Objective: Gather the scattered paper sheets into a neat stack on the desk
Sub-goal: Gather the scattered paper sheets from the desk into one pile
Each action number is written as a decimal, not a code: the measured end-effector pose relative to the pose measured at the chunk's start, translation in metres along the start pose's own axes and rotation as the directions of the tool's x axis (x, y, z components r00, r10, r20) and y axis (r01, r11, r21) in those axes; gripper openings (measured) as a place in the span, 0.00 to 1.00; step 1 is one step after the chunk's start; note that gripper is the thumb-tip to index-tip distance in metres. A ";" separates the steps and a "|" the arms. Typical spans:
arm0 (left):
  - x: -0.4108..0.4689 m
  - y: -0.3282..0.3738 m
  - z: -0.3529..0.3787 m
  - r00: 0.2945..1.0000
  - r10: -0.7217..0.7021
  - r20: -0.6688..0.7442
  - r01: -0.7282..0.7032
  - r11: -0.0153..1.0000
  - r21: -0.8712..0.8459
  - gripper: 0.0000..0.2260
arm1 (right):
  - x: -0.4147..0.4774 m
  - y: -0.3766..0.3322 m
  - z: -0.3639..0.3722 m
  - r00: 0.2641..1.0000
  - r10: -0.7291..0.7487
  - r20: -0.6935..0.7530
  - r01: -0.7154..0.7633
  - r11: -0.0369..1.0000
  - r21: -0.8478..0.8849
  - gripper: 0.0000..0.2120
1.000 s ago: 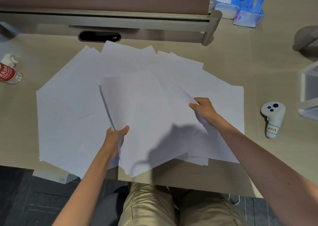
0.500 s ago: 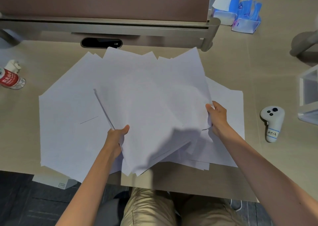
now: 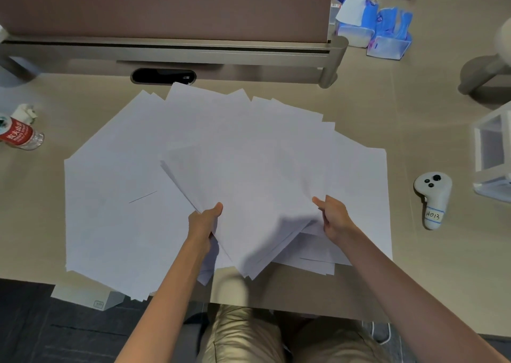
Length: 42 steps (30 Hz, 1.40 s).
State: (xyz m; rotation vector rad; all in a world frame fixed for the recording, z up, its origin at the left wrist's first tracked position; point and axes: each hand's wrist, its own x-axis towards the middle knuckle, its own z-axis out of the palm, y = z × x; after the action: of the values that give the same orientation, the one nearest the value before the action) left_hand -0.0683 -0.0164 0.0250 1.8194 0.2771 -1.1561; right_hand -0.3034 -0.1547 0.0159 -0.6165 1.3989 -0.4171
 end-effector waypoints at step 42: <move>0.018 0.009 0.017 0.904 0.390 -0.178 -0.311 0.883 0.351 0.18 | 0.058 -0.112 0.028 0.958 -0.113 0.265 0.274 0.641 -0.717 0.21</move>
State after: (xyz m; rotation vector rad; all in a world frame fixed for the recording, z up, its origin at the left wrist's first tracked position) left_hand -0.0633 -0.0401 0.0133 2.1874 -0.1114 -0.7469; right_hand -0.2585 -0.2727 0.0421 -1.4685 1.2820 0.0960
